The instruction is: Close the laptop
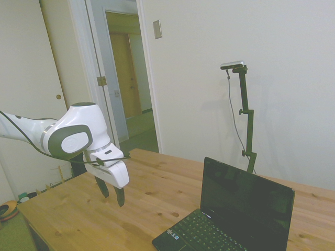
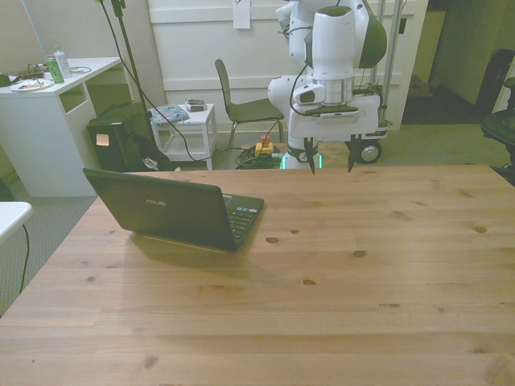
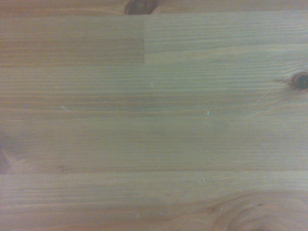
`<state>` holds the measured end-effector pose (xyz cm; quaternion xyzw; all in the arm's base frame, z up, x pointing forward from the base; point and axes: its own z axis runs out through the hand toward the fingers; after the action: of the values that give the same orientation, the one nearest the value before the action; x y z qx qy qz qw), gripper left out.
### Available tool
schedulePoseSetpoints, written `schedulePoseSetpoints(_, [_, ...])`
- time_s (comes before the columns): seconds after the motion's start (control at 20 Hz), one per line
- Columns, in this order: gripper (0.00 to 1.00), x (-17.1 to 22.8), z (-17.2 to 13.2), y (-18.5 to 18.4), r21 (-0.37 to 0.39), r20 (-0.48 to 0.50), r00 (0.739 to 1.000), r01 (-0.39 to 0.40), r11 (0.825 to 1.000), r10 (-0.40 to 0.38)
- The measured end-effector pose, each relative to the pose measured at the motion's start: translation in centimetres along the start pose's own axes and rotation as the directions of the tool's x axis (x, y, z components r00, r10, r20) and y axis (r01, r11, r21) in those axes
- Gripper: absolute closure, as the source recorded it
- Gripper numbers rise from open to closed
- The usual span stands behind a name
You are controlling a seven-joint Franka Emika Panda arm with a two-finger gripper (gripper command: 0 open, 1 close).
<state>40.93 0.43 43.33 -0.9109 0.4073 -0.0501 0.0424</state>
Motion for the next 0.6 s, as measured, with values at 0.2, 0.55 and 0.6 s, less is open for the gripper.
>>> schedulePoseSetpoints(0.2, [0.00, 0.7, -0.5, -0.2, 0.034, -0.048, 0.999, -0.002, 0.999, 0.004])
schedulePoseSetpoints(0.55, [0.00, 5.5, -5.3, 1.1, 0.142, -0.116, 0.986, -0.103, 0.985, 0.120])
schedulePoseSetpoints(0.6, [0.00, 6.3, -6.2, 1.7, 0.151, -0.117, 0.983, -0.123, 0.981, 0.141])
